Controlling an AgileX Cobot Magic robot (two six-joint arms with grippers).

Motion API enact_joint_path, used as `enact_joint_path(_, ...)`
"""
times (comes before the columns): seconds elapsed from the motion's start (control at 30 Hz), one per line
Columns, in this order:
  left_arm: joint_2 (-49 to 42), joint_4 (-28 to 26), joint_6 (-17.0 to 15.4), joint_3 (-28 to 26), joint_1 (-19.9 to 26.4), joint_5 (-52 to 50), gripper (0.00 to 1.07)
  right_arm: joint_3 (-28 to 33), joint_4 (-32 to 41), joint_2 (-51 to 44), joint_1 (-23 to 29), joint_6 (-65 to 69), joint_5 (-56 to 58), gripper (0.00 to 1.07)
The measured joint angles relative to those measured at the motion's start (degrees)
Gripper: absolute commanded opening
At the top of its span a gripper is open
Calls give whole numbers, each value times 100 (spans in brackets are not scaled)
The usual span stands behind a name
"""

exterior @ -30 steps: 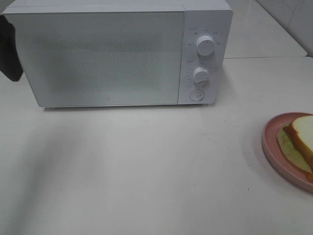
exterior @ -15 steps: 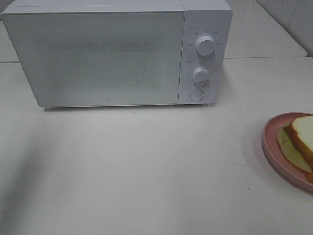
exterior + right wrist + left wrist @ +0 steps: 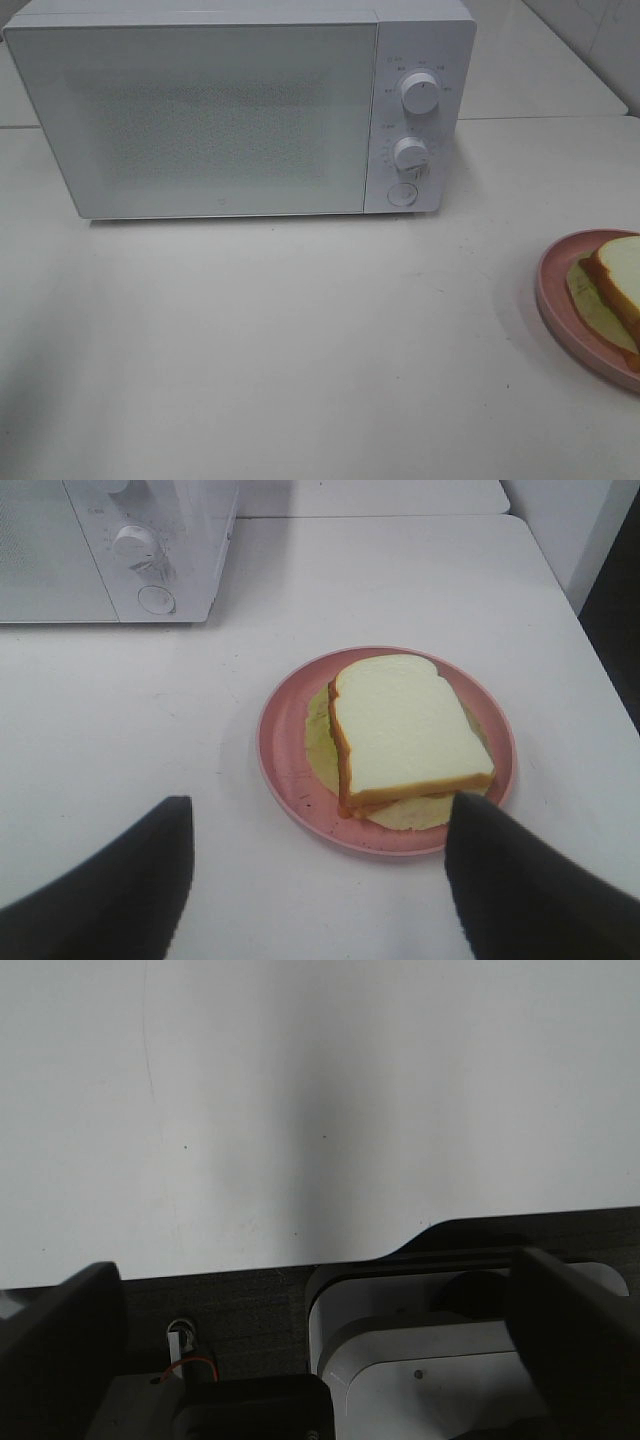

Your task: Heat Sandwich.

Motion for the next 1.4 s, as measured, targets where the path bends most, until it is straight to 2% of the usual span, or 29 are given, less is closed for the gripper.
enact_joint_path(0.13,-676,0,155,407,0,-23,97,0,0,0,0,0,0,70)
enact_joint_path(0.6,-2412,0,212,1558,0,-596,97,0,0,0,0,0,0,68)
enact_joint_path(1.4,-5019,0,229,1702,46,-808,97,0,0,0,0,0,0,68)
